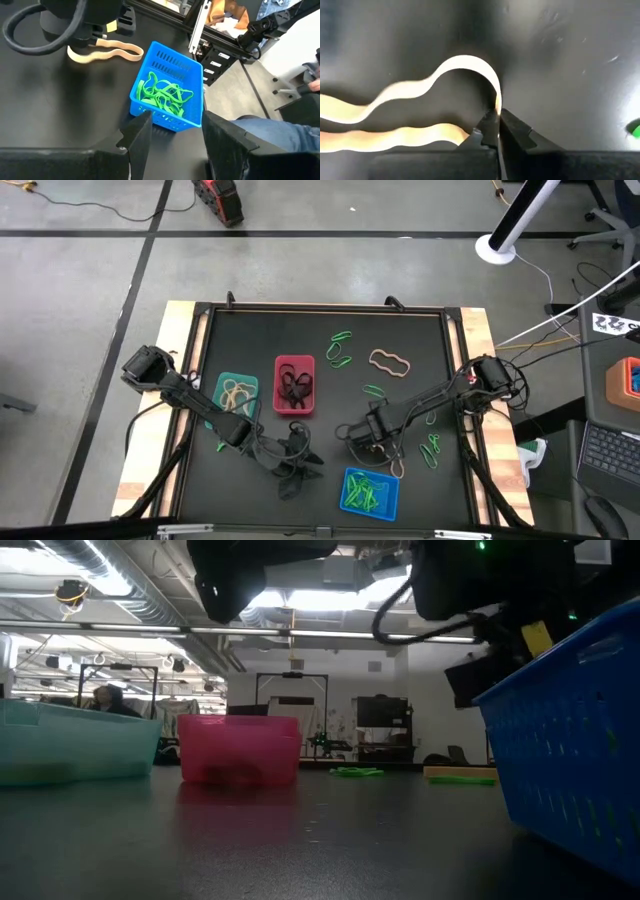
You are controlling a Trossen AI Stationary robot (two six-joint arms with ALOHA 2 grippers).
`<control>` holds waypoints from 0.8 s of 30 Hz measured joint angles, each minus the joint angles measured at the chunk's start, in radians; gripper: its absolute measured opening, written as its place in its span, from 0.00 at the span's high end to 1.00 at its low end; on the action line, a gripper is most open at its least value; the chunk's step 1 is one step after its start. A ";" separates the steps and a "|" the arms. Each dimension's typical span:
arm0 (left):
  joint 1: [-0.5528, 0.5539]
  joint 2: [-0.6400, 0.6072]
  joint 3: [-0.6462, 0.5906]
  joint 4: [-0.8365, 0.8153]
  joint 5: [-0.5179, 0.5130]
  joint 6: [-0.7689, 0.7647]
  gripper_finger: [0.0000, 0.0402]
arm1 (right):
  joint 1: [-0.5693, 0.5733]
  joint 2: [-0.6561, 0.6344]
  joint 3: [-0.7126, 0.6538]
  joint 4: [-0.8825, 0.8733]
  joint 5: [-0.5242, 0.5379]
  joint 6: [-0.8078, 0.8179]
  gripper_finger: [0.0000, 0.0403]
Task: Sort rubber bands into baskets
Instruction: Put the light yellow rubber band into the light blue bin
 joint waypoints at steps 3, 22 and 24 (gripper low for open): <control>0.002 0.000 0.000 0.004 0.000 0.033 0.57 | 0.000 0.000 0.034 -0.001 0.001 -0.004 0.99; 0.021 0.000 0.000 0.005 -0.028 0.060 0.57 | 0.000 0.000 0.368 0.023 0.203 -0.131 1.00; 0.028 0.000 0.000 0.005 -0.034 0.061 0.57 | 0.002 0.000 0.395 0.032 0.213 -0.139 1.00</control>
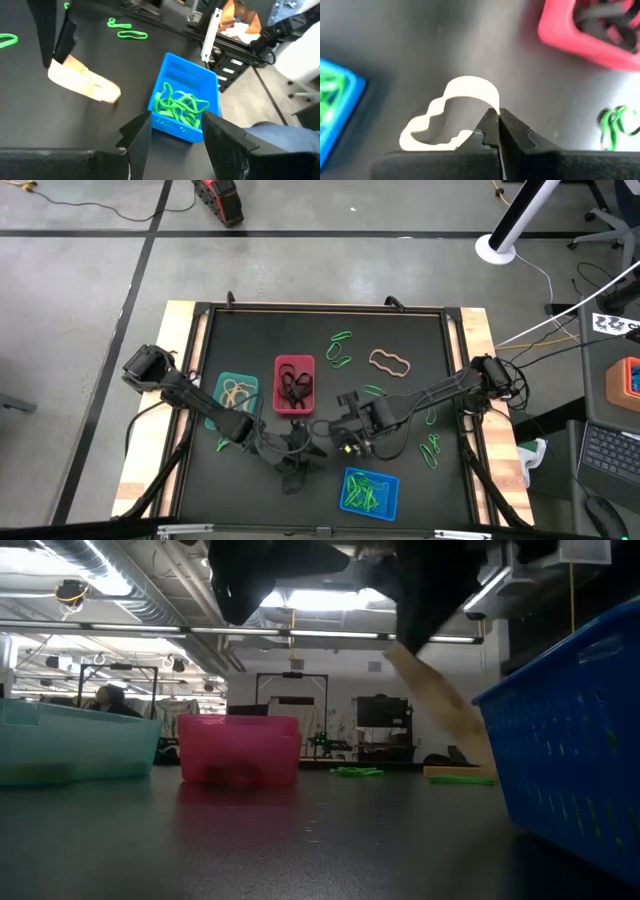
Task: Sort rubber bands into baskets
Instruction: Put the light yellow rubber band into the light blue bin
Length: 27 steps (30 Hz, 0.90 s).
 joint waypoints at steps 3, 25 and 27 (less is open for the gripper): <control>0.013 0.000 0.000 -0.001 -0.002 -0.002 0.57 | 0.000 0.000 0.029 0.015 0.006 -0.020 1.00; 0.075 -0.001 0.001 -0.156 -0.040 -0.073 0.57 | 0.001 0.000 0.086 0.149 -0.038 -0.102 1.00; 0.079 -0.001 0.001 -0.153 -0.046 -0.061 0.57 | 0.001 0.000 0.086 0.168 -0.047 -0.103 1.00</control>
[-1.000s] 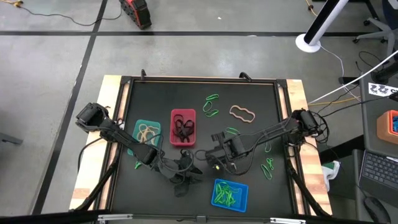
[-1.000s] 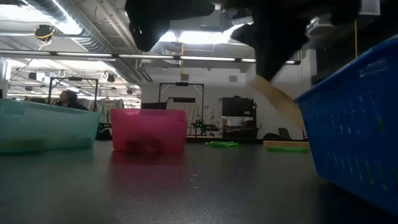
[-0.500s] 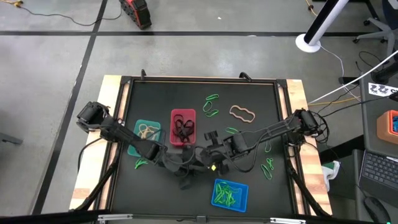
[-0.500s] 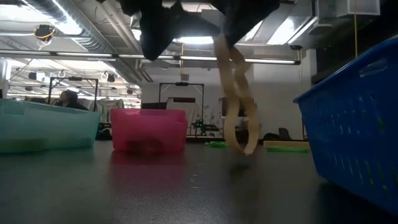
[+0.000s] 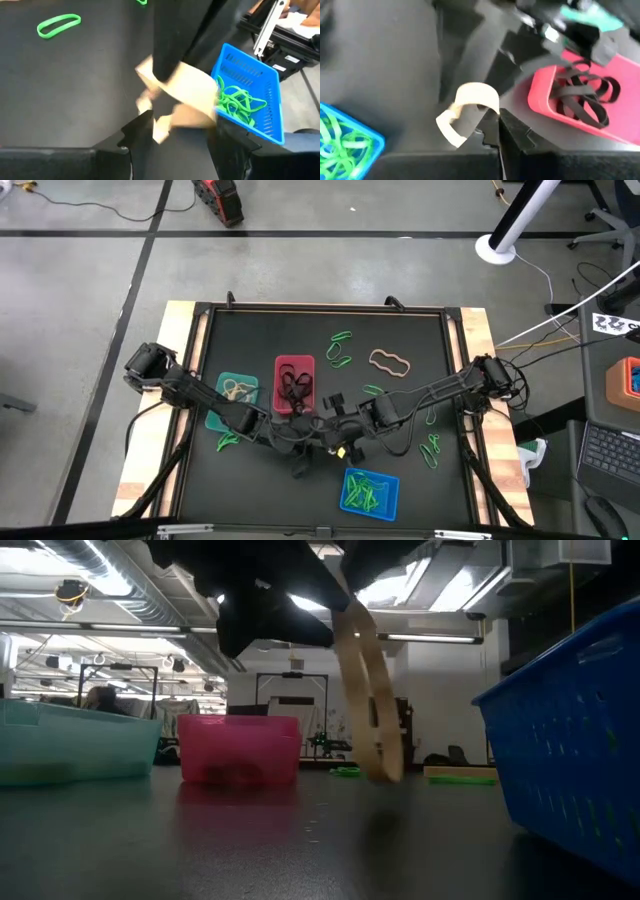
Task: Sort rubber bands into baskets
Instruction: Put the light yellow rubber band into the light blue bin
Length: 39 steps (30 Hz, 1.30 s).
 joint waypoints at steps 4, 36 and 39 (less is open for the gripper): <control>0.000 0.000 0.000 0.002 -0.002 0.035 0.57 | 0.000 0.000 0.000 0.012 0.000 -0.023 1.00; -0.002 0.000 0.000 0.004 0.014 0.096 0.99 | -0.001 0.000 0.000 0.065 0.002 -0.050 0.99; -0.003 0.000 0.000 0.004 0.014 0.095 0.99 | -0.001 0.000 0.000 0.065 0.002 -0.050 0.99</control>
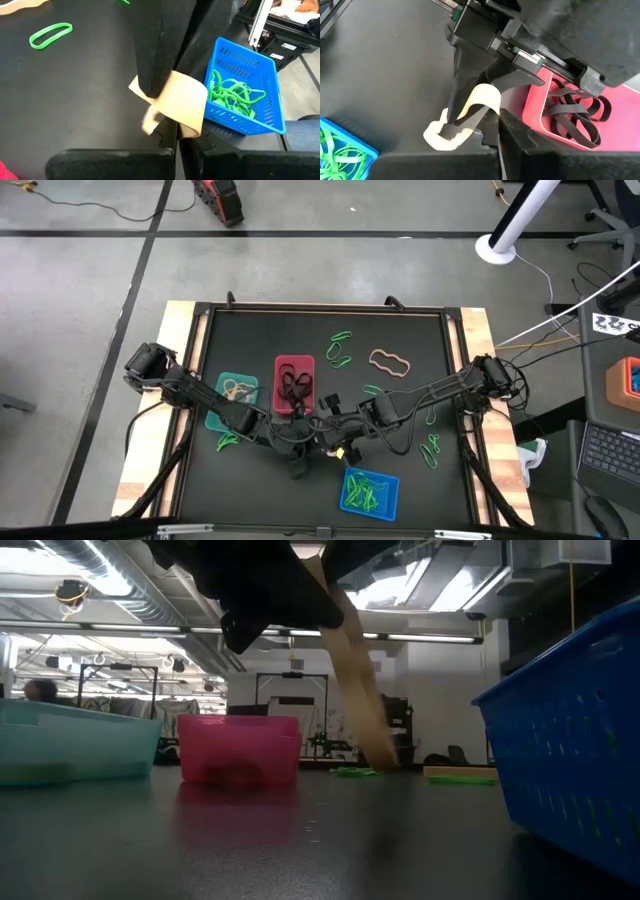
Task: Sort rubber bands into baskets
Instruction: Put the light yellow rubber band into the light blue bin
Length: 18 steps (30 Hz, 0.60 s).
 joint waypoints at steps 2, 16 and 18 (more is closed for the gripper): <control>0.000 0.000 0.000 0.000 0.008 0.000 0.99 | 0.000 0.000 0.000 0.000 0.000 0.000 0.99; -0.040 0.000 0.000 0.000 0.022 0.025 1.00 | 0.000 0.000 -0.001 0.000 -0.001 0.001 0.99; -0.045 0.000 0.000 0.000 0.022 0.025 1.00 | 0.000 0.000 -0.001 0.000 -0.001 0.001 0.99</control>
